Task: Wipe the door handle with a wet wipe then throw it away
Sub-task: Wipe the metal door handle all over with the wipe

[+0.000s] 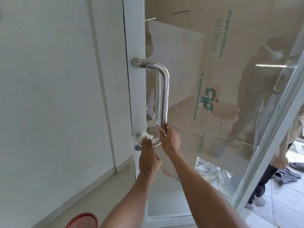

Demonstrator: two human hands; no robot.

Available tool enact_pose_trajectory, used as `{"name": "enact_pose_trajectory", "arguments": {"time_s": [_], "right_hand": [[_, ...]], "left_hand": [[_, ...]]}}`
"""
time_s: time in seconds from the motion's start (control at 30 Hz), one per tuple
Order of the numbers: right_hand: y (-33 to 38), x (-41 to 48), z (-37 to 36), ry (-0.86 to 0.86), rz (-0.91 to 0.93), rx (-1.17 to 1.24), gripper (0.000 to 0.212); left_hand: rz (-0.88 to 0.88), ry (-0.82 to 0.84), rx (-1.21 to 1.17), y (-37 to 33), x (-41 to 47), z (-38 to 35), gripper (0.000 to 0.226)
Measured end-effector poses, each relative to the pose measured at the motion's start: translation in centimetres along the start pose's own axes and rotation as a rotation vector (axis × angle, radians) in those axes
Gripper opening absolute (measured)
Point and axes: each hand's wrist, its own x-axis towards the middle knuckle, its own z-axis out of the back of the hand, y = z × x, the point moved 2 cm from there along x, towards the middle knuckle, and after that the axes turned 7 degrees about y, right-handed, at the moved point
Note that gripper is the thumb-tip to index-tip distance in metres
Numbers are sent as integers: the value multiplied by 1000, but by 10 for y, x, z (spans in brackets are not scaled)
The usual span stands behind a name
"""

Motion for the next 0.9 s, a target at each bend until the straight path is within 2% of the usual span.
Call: {"name": "enact_pose_trajectory", "arguments": {"time_s": [0.1,0.2,0.3,0.37,0.43,0.5,0.57,0.7,0.8,0.9], "right_hand": [[-1,0,2,9,1,-11,22],[-1,-2,2,12,0,-10,22],[-2,-1,2,9,-1,-6,24],[-3,2,4,20,-3,-21,27],[-3,2,5,30,5,-26,28],[-4,2,7,37,9,-32,27],[-5,0,7,42,13,-41,29],[-5,-2,9,39,51,-46,29],[-8,-4,12,64,79,-62,32],[-8,-4,14,72,91,-81,34]], "left_hand": [[155,-109,-93,-1,6,8,55],[210,-177,-142,-2,19,16,41],[351,-305,-397,-10,35,32,36],[591,-368,-709,-11,39,39,43],[867,-391,-1130,-1,40,35,52],[991,-365,-1598,6,40,27,57],[981,-292,-1869,6,35,19,62],[920,-83,-2045,-9,25,7,74],[939,-50,-2152,-5,32,19,90],[935,-97,-2218,6,39,34,106]]}}
